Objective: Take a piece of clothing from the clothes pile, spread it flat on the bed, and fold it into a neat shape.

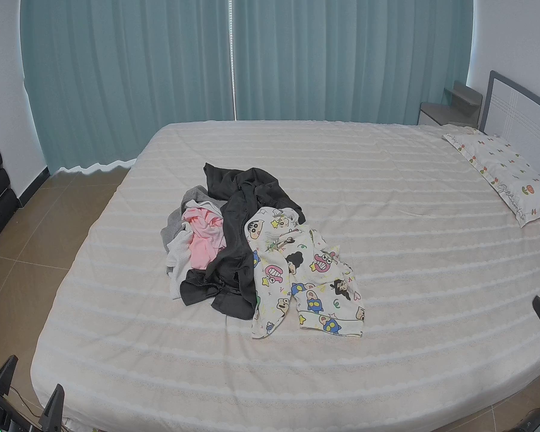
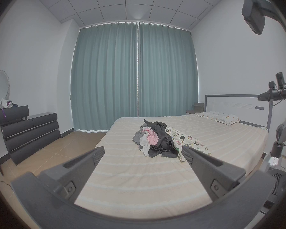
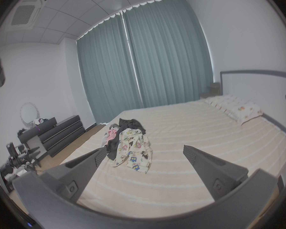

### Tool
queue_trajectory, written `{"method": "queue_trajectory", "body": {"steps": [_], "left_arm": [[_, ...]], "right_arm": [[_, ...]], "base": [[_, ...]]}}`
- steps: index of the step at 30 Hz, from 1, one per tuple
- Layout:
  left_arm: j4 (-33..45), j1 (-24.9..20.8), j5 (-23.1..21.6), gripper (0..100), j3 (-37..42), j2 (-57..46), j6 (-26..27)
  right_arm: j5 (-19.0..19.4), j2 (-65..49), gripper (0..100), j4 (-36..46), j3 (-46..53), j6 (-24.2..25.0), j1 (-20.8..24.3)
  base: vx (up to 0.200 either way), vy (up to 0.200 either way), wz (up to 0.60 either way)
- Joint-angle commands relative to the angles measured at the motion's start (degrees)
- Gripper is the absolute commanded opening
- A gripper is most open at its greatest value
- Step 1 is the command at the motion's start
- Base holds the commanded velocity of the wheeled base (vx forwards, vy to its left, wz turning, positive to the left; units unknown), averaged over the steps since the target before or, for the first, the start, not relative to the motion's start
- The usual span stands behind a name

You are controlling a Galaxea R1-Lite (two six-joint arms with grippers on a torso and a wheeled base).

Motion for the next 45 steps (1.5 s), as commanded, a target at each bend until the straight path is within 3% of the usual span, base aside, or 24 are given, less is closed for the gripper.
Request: {"method": "queue_trajectory", "body": {"steps": [1, 8, 13, 19, 25, 45], "left_arm": [[-0.01, -0.02, 0.01, 100, 1.01, -0.93, 0.02], [-0.01, -0.02, 0.01, 100, 1.01, -0.93, 0.02], [-0.01, -0.02, 0.01, 100, 1.01, -0.93, 0.02], [-0.01, -0.02, 0.01, 100, 1.01, -0.93, 0.02], [-0.01, -0.02, 0.01, 100, 1.01, -0.93, 0.02], [-0.01, -0.02, 0.01, 100, 1.01, -0.93, 0.02]], "right_arm": [[6.14, 44.67, 100, -17.28, -5.16, 11.37, 7.52], [5.97, 63.21, 100, -27.3, -8.41, 13.74, 9.37], [5.26, 77.72, 100, -37.23, -13.34, 19.9, 9.9], [4.12, 90.11, 100, -45.85, -16.68, 23.06, 9.28], [0.96, 97.84, 100, -46.46, -21.86, 22.97, 9.63], [-0.54, 104.96, 100, -46.02, -29.51, 22.36, 13.06]], "base": [[0.0, 0.0, 0.0], [0.0, 0.0, 0.0], [0.0, 0.0, 0.0], [0.0, 0.0, 0.0], [0.0, 0.0, 0.0], [0.0, 0.0, 0.0]]}}
